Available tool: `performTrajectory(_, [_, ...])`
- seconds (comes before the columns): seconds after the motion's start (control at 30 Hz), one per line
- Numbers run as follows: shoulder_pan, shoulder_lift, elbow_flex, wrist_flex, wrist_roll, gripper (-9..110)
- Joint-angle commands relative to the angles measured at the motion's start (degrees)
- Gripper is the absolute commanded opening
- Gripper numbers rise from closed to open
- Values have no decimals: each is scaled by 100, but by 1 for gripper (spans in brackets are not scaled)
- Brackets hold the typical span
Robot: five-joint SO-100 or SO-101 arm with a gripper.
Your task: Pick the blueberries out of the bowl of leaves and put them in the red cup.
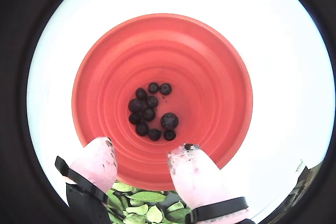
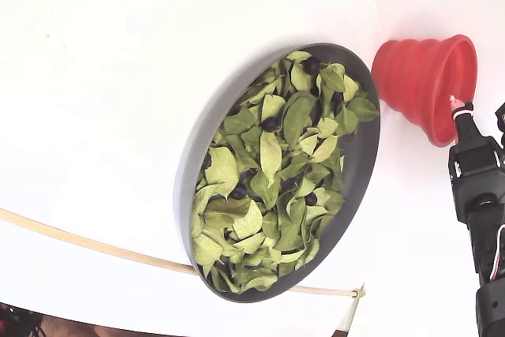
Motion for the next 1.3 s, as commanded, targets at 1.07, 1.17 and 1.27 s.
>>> performTrajectory(1.07, [70,2303,1046,1020,-97,18])
performTrajectory(1.17, [97,2391,1151,1151,-105,18])
performTrajectory(1.27, [123,2470,1239,1222,-114,18])
